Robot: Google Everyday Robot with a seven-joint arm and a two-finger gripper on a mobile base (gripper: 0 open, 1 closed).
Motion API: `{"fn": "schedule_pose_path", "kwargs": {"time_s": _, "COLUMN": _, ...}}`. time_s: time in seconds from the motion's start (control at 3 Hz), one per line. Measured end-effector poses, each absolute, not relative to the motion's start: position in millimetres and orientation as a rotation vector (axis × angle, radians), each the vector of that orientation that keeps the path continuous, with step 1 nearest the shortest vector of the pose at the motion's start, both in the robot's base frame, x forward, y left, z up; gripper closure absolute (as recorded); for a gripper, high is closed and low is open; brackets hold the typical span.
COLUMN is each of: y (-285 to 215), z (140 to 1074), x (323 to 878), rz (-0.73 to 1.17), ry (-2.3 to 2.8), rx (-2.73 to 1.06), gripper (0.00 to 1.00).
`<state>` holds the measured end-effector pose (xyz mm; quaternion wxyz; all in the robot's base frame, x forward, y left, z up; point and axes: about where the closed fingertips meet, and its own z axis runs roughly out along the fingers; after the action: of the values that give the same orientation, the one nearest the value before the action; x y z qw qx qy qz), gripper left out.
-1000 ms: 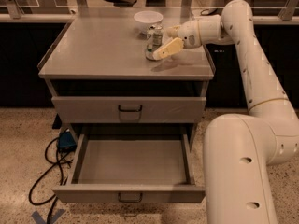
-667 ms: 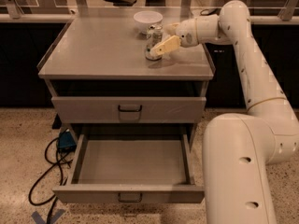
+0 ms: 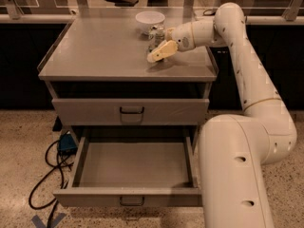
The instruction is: Place 7up can into middle drawer
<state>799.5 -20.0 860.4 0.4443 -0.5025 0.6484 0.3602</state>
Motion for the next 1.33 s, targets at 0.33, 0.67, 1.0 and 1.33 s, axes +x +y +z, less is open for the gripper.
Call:
{"fn": "schedule_pose_path", "kwargs": {"time_s": 0.33, "y": -19.8, "z": 860.3, "x": 799.5, "rz": 0.893, "ry": 1.607, "rx": -1.246, "gripper": 0.0}}
{"fn": "schedule_pose_path", "kwargs": {"time_s": 0.67, "y": -19.7, "z": 860.3, "x": 799.5, "rz": 0.893, "ry": 1.607, "rx": -1.246, "gripper": 0.19}}
{"fn": "schedule_pose_path", "kwargs": {"time_s": 1.0, "y": -19.7, "z": 860.3, "x": 799.5, "rz": 0.893, "ry": 1.607, "rx": -1.246, "gripper": 0.42}}
{"fn": "schedule_pose_path", "kwargs": {"time_s": 1.33, "y": -19.7, "z": 860.3, "x": 799.5, "rz": 0.893, "ry": 1.607, "rx": -1.246, "gripper": 0.66}}
